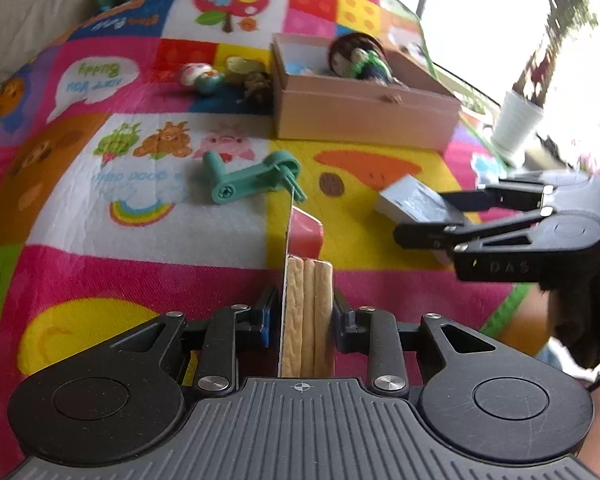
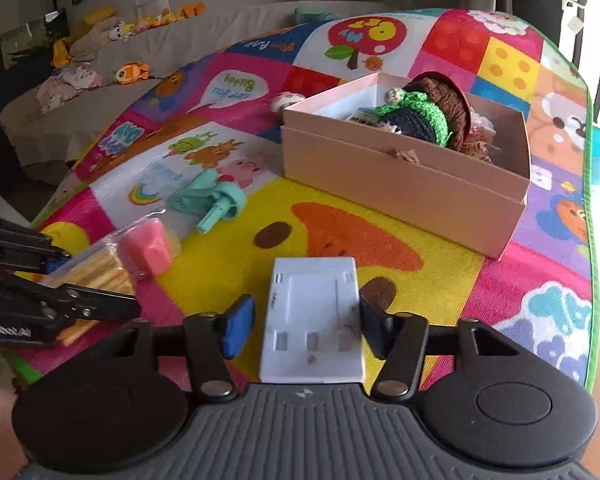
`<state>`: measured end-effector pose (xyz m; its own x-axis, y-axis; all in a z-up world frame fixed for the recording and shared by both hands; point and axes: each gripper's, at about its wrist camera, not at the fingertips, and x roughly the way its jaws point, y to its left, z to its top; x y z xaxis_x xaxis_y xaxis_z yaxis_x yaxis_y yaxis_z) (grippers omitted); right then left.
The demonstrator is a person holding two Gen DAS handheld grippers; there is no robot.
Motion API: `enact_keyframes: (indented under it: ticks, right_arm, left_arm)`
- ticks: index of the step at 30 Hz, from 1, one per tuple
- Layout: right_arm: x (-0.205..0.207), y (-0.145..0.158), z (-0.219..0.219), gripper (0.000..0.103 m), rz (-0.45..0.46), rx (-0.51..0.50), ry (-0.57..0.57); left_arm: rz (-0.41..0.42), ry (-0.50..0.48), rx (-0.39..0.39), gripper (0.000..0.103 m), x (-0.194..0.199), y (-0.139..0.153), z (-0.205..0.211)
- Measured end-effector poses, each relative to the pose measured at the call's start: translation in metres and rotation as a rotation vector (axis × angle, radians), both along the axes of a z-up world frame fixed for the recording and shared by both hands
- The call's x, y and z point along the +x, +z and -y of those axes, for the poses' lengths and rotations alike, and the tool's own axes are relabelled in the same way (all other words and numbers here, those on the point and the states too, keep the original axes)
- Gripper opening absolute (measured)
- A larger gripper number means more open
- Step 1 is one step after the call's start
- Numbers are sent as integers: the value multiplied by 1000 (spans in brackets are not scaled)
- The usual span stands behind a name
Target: Organize objects
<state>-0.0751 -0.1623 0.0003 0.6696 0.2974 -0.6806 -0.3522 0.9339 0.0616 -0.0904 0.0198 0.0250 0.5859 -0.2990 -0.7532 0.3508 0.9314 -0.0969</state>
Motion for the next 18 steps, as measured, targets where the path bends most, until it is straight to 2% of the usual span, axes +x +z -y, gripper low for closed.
enact_keyframes:
  ticks: [3,7,10,18]
  right_arm:
    - [-9,0,2,48,1,-10,-11]
    - [-17,1,1,48,3,-24,-8]
    - [-10,2,0,48,-7,-18,-7]
    - [-1,0,-6,48,1,-29,-3]
  left_arm:
    - [21,8,-5,31,-4,-2,-1]
    - [1,54,-95,30,-1,-3,-13]
    - [-28,83,-130,29,6,-2,-17]
    - [-25,85,-84,28,13,0,-7]
